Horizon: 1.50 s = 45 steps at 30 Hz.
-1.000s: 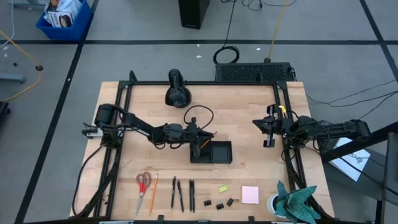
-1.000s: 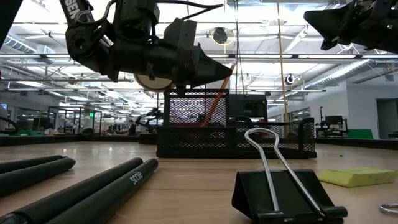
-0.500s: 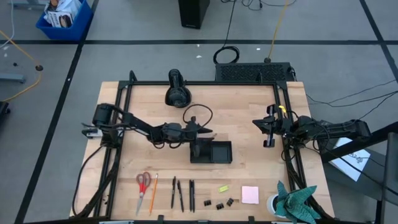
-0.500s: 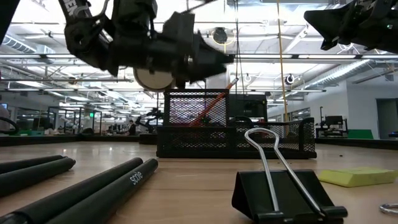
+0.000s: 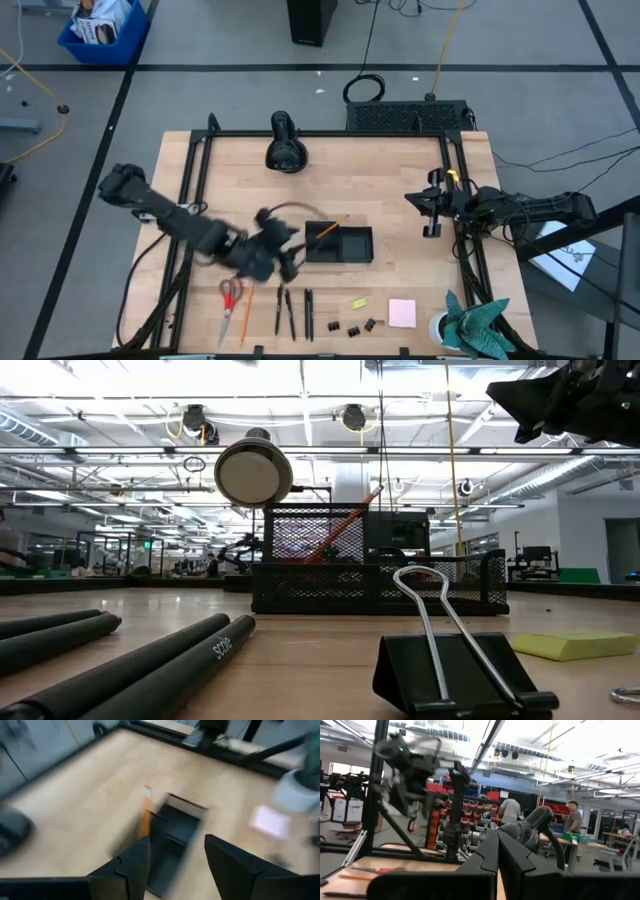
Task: Pick and place office supplies into organizer
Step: Put the pencil into the desk organizer
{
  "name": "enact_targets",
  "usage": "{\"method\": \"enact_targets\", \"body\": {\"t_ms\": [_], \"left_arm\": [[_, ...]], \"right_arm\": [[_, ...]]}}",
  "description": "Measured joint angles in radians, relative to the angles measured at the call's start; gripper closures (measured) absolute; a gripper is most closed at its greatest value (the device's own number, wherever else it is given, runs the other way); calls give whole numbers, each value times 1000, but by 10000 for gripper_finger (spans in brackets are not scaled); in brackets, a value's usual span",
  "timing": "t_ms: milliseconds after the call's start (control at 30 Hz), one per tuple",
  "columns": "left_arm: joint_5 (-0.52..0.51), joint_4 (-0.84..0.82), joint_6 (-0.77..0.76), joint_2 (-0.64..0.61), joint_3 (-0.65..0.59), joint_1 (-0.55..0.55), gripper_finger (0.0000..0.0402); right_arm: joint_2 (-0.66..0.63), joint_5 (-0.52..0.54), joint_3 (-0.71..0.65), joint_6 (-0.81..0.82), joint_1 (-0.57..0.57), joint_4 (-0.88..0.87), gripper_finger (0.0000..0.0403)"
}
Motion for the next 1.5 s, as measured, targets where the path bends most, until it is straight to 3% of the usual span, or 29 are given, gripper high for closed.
{"method": "enact_targets", "body": {"t_ms": [67,200,367,533,833,1167,1500], "left_arm": [[15,-121,-195,39,65,-61,206],[165,-249,-460,144,139,-136,206],[420,-344,-736,278,149,-169,212],[554,-425,-1018,362,149,-172,237],[604,-429,-1059,415,149,-172,260],[657,-533,-1154,414,122,-194,229],[690,-386,-1179,414,-2,-196,213]], "right_arm": [[0,0,0,18,0,2,403],[2,-1,0,54,0,2,403],[2,-1,0,68,0,4,403],[2,-1,0,92,0,6,403],[3,-1,0,94,0,13,403],[3,-2,0,91,0,18,403],[3,-2,0,91,0,21,403]]}}
